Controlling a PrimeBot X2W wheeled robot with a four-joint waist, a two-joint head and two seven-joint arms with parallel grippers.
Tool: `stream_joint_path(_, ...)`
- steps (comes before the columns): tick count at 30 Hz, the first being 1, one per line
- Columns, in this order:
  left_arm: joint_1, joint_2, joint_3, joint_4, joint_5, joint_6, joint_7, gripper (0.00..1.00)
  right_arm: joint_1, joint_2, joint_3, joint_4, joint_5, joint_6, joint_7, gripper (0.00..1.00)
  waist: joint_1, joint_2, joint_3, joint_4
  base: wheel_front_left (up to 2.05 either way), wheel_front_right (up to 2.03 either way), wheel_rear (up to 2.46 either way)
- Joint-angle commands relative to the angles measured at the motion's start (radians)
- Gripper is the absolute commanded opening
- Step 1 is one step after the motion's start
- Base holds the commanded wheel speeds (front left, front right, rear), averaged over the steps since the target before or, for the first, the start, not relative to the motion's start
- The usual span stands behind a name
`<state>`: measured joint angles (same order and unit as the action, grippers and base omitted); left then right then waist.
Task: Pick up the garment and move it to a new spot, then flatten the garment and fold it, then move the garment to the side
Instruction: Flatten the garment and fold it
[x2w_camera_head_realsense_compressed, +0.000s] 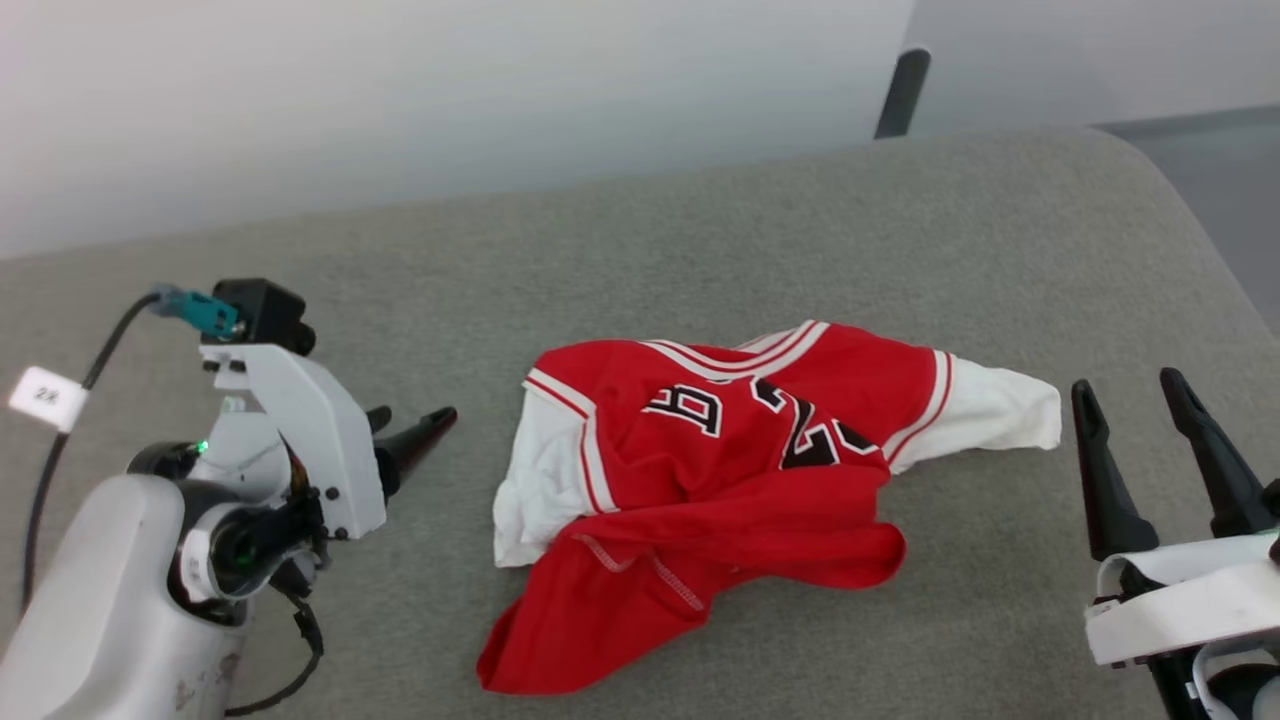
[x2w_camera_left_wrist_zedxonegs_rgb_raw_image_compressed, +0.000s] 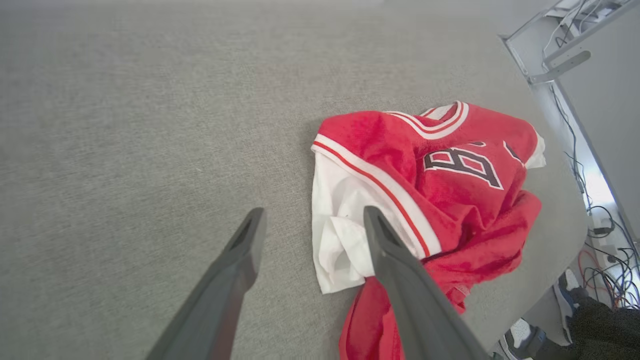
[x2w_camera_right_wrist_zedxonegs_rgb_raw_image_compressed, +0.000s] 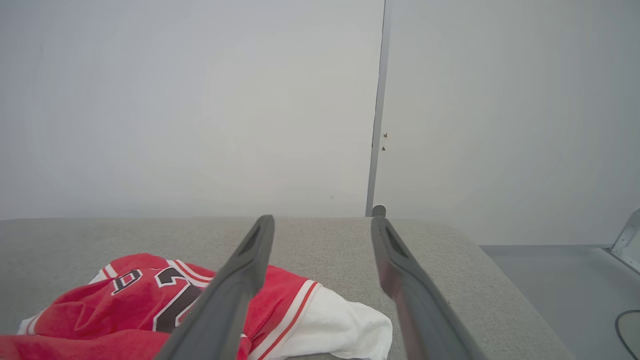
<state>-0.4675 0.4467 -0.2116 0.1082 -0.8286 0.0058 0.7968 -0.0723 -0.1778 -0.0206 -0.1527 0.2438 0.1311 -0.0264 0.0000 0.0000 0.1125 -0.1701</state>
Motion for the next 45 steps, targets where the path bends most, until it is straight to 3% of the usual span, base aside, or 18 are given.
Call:
stream_joint_path(1,-0.017,0.003,-0.004,0.014,-0.011,0.013,0.024,1.00,0.004,0.008,0.008,-0.005,-0.004,-0.001,-0.015,1.00,0.0000,0.0000,0.039,-0.037,0.00,0.00,0.00)
stream_joint_path(12,-0.039,0.012,-0.071,0.108,0.010,0.049,0.149,1.00,-0.022,0.048,0.006,0.013,0.002,-0.001,-0.063,1.00,0.0000,0.0000,0.107,-0.084,0.00,0.00,0.00)
stream_joint_path(21,-0.031,0.003,-0.101,0.182,0.029,0.050,0.141,1.00,-0.044,0.064,0.010,0.030,0.013,-0.001,-0.081,1.00,0.0000,0.0000,0.145,-0.103,0.00,0.00,0.00)
stream_joint_path(24,-0.023,-0.024,-0.090,0.228,-0.006,0.056,0.143,0.98,-0.045,0.066,0.009,0.039,0.014,-0.001,-0.086,1.00,0.0000,0.0000,0.150,-0.107,0.00,0.00,0.00)
stream_joint_path(25,-0.025,-0.031,-0.087,0.238,-0.014,0.054,0.144,0.47,-0.046,0.065,0.008,0.040,0.013,-0.001,-0.089,1.00,0.0000,0.0000,0.151,-0.107,0.00,0.00,0.00)
stream_joint_path(26,-0.027,-0.036,-0.087,0.246,-0.017,0.050,0.140,0.04,-0.049,0.066,0.006,0.041,0.014,-0.001,-0.090,1.00,0.0000,0.0000,0.152,-0.106,0.00,0.00,0.00)
stream_joint_path(30,-0.042,-0.061,-0.076,0.252,-0.055,0.038,0.151,0.00,-0.054,0.069,-0.001,0.044,0.016,-0.001,-0.094,1.00,0.0000,0.0000,0.152,-0.102,0.00,0.00,0.00)
stream_joint_path(37,-0.074,-0.030,-0.070,0.226,-0.051,0.027,0.158,0.00,-0.048,0.073,-0.017,0.050,0.009,-0.001,-0.095,1.00,0.0000,0.0000,0.143,-0.083,0.00,0.00,0.00)
stream_joint_path(45,-0.080,0.005,-0.045,0.186,-0.042,0.047,0.143,0.00,-0.027,0.078,-0.034,0.050,0.003,-0.001,-0.082,1.00,0.0000,0.0000,0.117,-0.057,0.00,0.00,0.00)
